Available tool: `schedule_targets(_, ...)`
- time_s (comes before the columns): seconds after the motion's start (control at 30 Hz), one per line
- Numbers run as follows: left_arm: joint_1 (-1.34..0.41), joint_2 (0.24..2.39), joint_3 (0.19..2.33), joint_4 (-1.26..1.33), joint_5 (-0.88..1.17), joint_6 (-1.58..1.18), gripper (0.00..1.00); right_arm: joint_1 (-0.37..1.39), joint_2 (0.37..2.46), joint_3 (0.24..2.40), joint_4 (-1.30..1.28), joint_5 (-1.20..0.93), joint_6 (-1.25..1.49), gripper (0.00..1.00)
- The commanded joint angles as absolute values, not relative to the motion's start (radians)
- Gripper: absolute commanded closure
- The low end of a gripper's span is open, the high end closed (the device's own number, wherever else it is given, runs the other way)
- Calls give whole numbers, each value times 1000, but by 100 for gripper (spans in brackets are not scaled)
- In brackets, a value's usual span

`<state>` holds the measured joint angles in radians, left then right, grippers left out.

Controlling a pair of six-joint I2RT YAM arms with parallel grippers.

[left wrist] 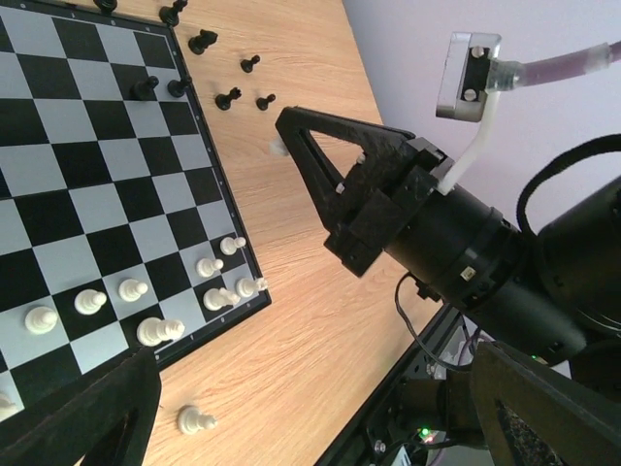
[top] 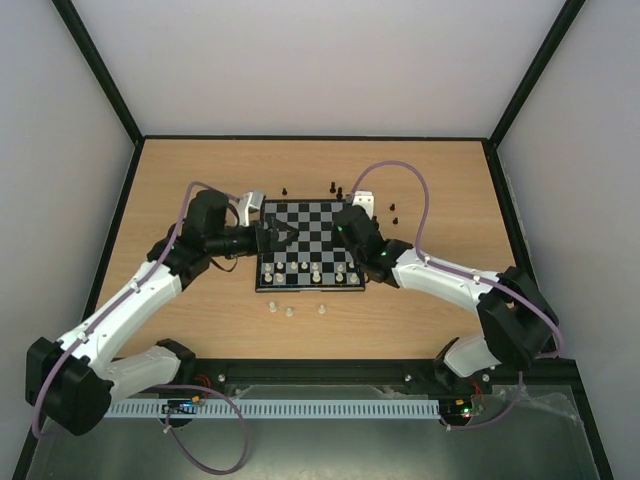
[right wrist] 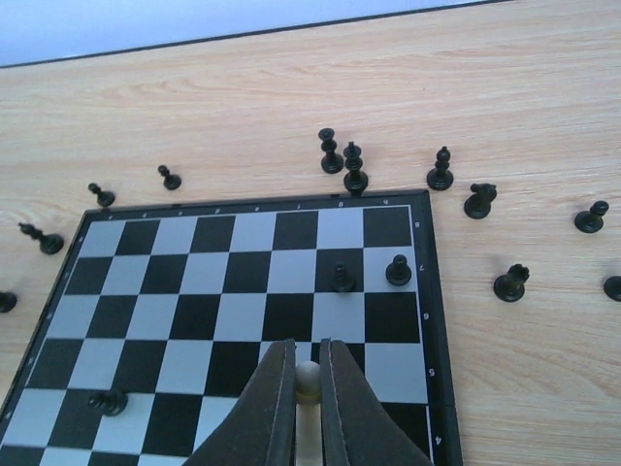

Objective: Set up the chess pieces on the board
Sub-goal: Place the chess piece on the chessboard.

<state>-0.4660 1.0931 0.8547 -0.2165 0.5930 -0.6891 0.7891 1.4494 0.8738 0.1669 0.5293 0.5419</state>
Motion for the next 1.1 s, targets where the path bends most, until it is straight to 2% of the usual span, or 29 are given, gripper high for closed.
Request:
schedule_targets(0.0,-458,1038,832,-248,573,-695,9,798,1477,846,276,636,547,97)
schedule_targets(0.17,-456,1023,786,-204,587,-723,9,802,1456,848,236,570,596,96)
schedule_targets(0.37,-457,1023,698,-15,658,-812,10,801,1385,921,125,375,710,95)
schedule_targets(0.57,-479,1001,634,182,636,-899,14,796,1334,1026,40,208,854,92)
schedule_targets(0.77,-490,982,593,373,597,-1020,16,787,1341,1075,60,14,996,91)
schedule_targets(1.07,-492,929,574,443,474,-1066,18,770,1364,1036,174,-160,1172,92)
